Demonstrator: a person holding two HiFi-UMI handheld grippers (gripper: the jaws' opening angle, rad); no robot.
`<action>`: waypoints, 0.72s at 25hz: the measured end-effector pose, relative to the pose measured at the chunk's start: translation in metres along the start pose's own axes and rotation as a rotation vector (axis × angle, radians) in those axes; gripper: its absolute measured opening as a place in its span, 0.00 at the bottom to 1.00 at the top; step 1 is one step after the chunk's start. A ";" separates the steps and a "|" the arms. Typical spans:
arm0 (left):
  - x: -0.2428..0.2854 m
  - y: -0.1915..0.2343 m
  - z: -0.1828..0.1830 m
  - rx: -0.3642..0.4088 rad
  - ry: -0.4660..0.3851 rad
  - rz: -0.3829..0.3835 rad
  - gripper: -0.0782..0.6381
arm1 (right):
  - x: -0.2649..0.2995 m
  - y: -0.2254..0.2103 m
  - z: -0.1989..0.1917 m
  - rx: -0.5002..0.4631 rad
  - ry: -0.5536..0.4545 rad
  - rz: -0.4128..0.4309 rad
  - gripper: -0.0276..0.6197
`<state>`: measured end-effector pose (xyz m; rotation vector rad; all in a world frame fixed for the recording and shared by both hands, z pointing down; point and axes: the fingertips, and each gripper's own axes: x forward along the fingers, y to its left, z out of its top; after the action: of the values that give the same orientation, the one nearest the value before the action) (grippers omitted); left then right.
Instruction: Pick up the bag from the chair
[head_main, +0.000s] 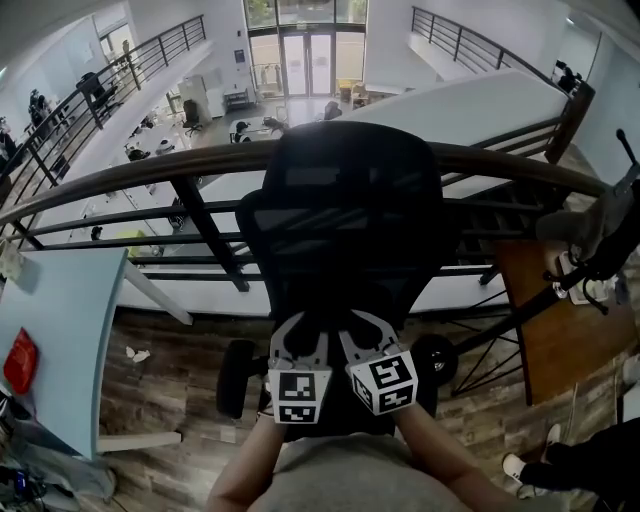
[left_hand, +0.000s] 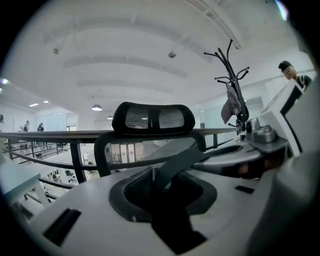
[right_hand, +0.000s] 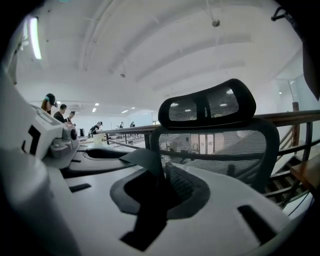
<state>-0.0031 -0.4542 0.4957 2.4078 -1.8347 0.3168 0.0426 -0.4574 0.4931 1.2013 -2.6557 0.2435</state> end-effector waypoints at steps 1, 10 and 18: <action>0.001 0.000 0.000 -0.004 0.002 0.004 0.25 | 0.000 -0.001 0.000 0.017 0.002 -0.001 0.12; 0.002 0.001 0.002 -0.093 0.018 -0.029 0.13 | -0.001 0.000 0.000 0.046 0.034 -0.007 0.08; -0.008 -0.005 0.008 -0.159 0.021 -0.055 0.12 | -0.008 0.007 0.002 0.075 0.029 -0.008 0.06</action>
<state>0.0004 -0.4475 0.4862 2.3337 -1.7121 0.1831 0.0426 -0.4476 0.4887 1.2209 -2.6384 0.3589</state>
